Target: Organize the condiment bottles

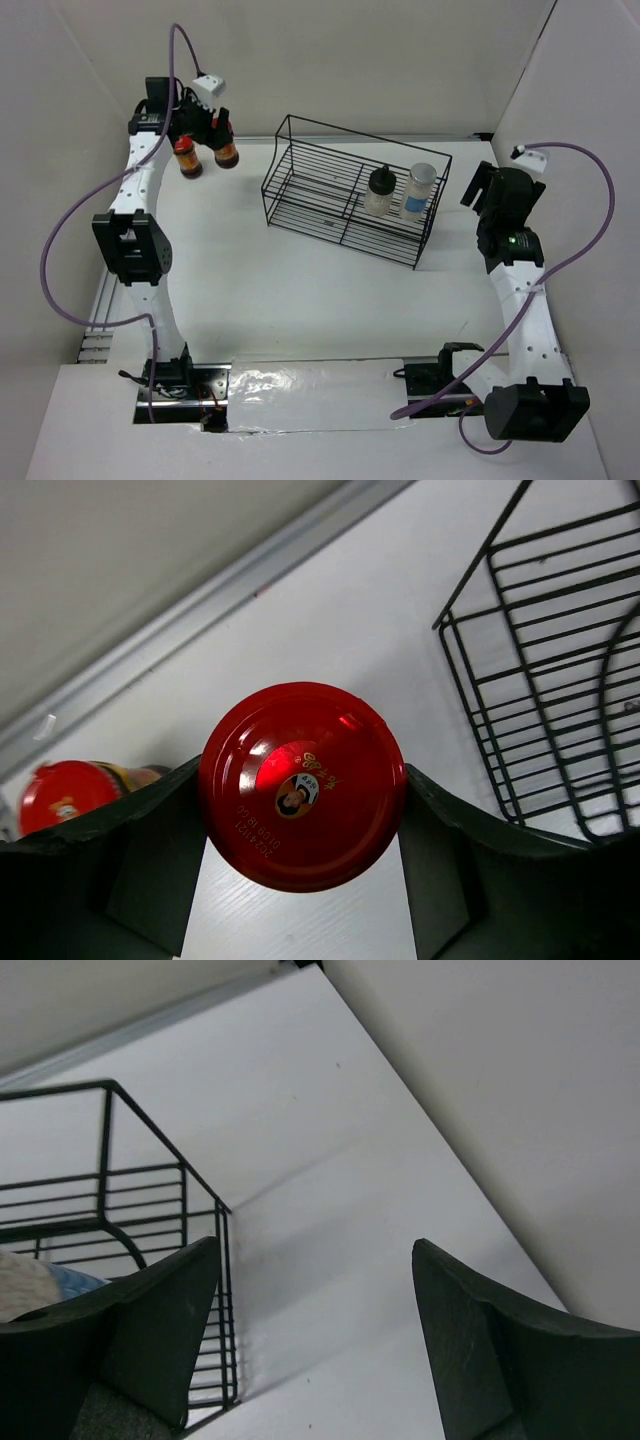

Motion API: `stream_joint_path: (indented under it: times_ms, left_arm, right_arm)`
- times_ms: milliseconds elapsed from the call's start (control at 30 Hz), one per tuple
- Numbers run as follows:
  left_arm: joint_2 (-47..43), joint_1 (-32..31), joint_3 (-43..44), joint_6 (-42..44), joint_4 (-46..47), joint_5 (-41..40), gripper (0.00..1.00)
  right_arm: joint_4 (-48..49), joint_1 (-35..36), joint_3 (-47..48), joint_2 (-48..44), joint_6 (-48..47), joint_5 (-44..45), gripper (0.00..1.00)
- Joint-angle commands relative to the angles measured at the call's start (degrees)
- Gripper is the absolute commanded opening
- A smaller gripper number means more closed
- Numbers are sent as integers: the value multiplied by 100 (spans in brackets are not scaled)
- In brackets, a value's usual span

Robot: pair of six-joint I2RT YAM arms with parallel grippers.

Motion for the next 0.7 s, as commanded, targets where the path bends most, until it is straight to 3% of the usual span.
stream_joint_path:
  times_ms: [0, 133, 267, 433, 667]
  left_arm:
    - [-1026, -94, 454, 250, 342, 418, 0]
    - [-1316, -138, 753, 268, -1, 488, 0]
    - [-1649, -252, 973, 486, -413, 558, 0]
    - [-1940, -989, 1079, 663, -906, 637, 0]
    - [-1853, -1974, 1149, 523, -951, 488, 0]
  right_arm:
    - [-158, -54, -373, -265, 360, 587, 84]
    - [-62, -63, -997, -572, 572, 808, 84]
    - [167, -63, -1691, -1073, -7, 27, 90]
    - [150, -63, -1948, -1556, -289, -299, 93]
    - [62, -63, -1895, -1548, -412, -642, 94]
